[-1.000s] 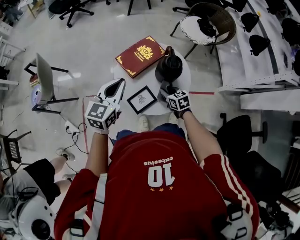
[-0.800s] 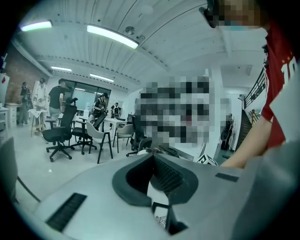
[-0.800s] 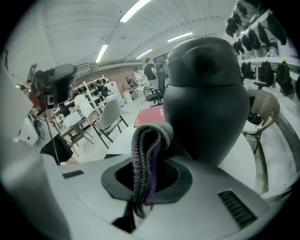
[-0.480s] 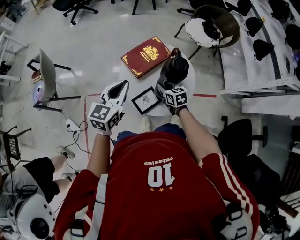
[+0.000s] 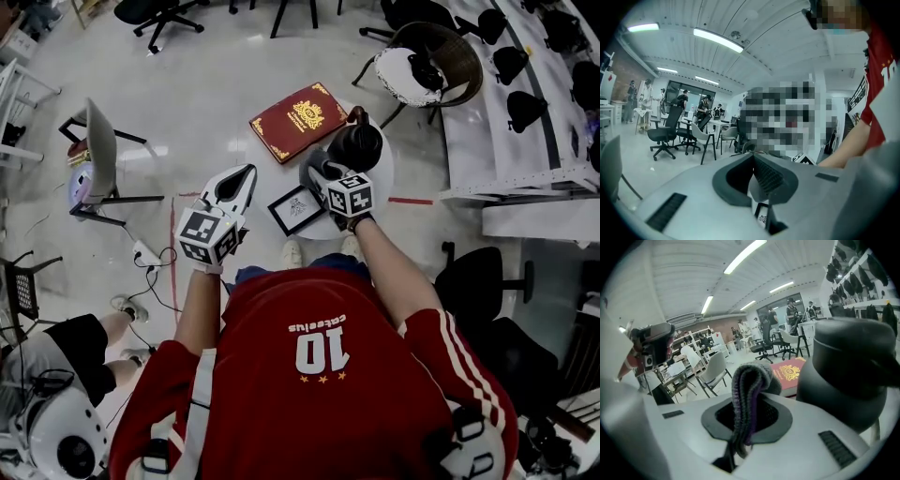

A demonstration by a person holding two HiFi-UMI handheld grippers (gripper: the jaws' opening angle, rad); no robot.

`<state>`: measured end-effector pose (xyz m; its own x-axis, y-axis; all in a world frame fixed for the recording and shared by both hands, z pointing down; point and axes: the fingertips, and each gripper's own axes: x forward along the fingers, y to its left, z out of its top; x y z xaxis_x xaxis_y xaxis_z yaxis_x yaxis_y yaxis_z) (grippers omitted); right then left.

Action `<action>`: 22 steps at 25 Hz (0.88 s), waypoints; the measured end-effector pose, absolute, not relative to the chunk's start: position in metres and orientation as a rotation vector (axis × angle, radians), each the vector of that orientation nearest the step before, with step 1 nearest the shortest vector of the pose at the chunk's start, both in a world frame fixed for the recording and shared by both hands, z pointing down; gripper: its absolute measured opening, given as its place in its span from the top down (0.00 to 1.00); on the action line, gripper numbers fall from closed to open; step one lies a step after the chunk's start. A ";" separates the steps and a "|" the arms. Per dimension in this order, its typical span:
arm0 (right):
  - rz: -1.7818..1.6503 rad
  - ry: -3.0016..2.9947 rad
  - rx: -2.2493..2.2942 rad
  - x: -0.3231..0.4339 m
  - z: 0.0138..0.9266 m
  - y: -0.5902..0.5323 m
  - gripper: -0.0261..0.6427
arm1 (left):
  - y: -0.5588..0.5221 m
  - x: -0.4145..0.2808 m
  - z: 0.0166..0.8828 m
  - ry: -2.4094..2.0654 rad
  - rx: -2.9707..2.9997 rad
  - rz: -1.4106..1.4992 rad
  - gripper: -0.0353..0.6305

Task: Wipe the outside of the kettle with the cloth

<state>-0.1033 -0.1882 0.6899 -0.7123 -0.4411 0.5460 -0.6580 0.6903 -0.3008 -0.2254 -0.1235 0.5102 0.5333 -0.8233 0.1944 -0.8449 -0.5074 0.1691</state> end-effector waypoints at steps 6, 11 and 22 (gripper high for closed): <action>0.490 -2.540 0.761 -0.117 0.647 -0.182 0.89 | -0.131 -0.224 0.500 -1.400 2.554 0.109 0.94; 0.349 -2.551 0.791 -0.109 0.609 -0.184 0.89 | -0.140 -0.216 0.486 -1.380 2.587 0.092 0.94; 0.286 -2.644 1.002 -0.060 0.507 -0.171 0.89 | -0.153 -0.183 0.440 -1.289 2.671 0.054 0.94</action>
<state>-0.0600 -0.1715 0.5072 -0.7124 -0.6118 0.3438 -0.6711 0.7371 -0.0789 -0.1832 -0.1530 0.4405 0.6248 -0.7733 0.1084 -0.7796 -0.6101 0.1413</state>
